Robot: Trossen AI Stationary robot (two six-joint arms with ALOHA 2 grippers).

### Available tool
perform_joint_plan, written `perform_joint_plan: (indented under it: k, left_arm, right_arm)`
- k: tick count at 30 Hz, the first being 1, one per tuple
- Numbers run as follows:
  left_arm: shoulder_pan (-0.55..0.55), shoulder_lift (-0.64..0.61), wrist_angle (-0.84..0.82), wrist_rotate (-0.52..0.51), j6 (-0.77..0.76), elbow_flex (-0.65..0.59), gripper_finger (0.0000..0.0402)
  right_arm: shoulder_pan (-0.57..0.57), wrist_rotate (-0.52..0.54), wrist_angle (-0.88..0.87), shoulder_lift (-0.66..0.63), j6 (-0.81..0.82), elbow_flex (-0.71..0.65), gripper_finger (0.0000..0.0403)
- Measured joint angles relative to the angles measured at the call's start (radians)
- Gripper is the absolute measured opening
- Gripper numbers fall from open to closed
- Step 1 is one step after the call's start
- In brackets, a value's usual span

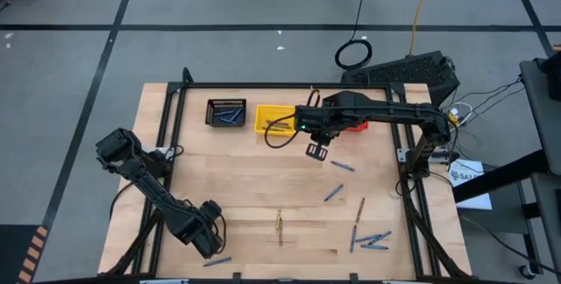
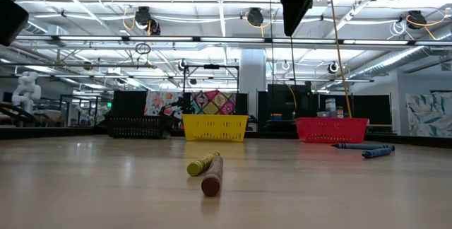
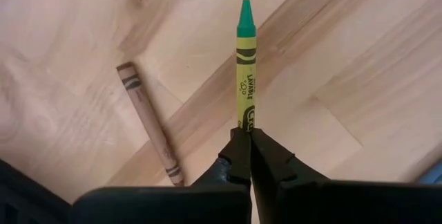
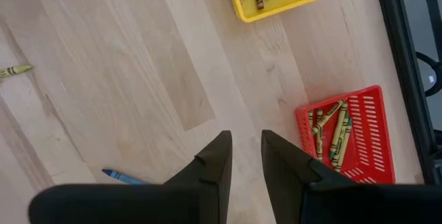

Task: Sort crayons
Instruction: Put the left green crayon into the red bin

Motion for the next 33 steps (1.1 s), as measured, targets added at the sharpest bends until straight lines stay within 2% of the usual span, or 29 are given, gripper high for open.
perform_joint_plan:
  k: [11, 18, 24, 29, 33]
  left_arm:
    - [0.023, 0.0, -0.005, -0.006, 0.102, 0.0, 0.0]
    - [0.1, 0.0, -0.012, -0.026, 0.237, 0.0, 0.0]
    - [0.184, 0.0, -0.012, -0.094, 0.358, 0.0, 0.0]
    - [0.263, 0.0, -0.011, -0.136, 0.467, 0.0, 0.0]
    - [0.324, 0.0, -0.011, -0.151, 0.558, 0.0, 0.0]
  right_arm:
    - [0.0, 0.0, 0.0, 0.0, 0.0, 0.0, 0.0064]
    - [0.0, 0.0, 0.0, 0.0, 0.0, 0.0, 0.0064]
    - [0.0, 0.0, -0.017, 0.0, -0.01, 0.0, 0.0064]
    - [-0.001, 0.056, -0.021, 0.0, -0.024, 0.0, 0.0064]
    - [-0.009, 0.05, -0.021, 0.0, -0.03, 0.0, 0.0064]
